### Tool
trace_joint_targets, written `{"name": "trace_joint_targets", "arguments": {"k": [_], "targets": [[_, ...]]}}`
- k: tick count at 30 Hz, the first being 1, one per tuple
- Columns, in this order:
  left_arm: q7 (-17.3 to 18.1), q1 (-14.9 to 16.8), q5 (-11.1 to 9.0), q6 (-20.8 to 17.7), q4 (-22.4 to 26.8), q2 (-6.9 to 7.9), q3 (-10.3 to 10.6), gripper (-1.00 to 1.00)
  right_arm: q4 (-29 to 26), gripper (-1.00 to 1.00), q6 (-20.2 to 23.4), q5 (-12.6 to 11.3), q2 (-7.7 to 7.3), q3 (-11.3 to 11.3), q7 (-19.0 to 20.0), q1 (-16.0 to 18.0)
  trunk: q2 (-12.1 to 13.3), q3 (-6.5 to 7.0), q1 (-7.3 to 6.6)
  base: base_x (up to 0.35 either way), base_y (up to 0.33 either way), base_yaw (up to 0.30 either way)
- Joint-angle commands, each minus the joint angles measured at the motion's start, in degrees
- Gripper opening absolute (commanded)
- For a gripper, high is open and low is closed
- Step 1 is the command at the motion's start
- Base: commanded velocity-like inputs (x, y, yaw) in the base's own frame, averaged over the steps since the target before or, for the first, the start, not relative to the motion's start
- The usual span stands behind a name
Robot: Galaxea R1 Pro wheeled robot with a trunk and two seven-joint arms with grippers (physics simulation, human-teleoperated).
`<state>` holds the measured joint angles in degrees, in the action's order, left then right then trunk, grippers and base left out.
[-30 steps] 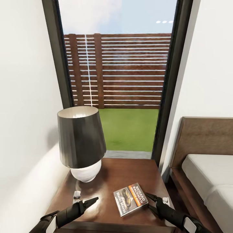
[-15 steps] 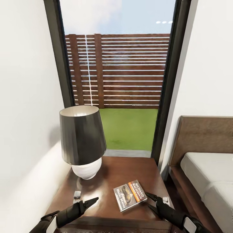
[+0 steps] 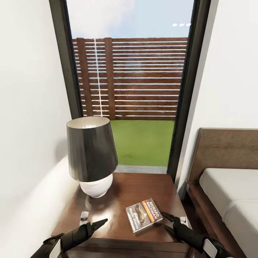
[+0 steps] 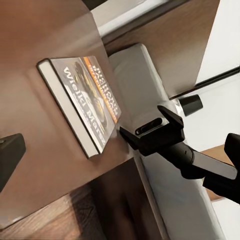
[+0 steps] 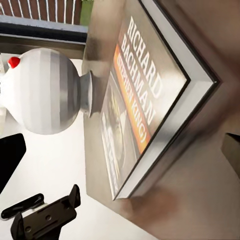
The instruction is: In the bedroom, move the book from the bed onto either nightstand, and place the two sandals side by side next to the bed.
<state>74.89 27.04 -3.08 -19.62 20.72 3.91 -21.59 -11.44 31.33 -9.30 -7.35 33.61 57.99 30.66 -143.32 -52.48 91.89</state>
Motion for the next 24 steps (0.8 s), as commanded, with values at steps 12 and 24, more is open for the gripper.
{"name": "trace_joint_targets", "arguments": {"k": [12,24], "targets": [[-0.1,0.0,0.0,-0.5,-0.1,0.91,-0.1,1.00,-0.1,1.00,-0.6,-0.3,0.41,-0.3,0.3,0.0,0.0,-0.06,-0.01,-0.031,0.000,0.000],[-0.1,0.0,0.0,-0.6,-0.1,0.92,0.0,1.00,-0.1,1.00,-0.6,-0.3,0.41,-0.3,0.4,0.0,0.0,0.16,-0.04,-0.001,0.000,0.000]]}}
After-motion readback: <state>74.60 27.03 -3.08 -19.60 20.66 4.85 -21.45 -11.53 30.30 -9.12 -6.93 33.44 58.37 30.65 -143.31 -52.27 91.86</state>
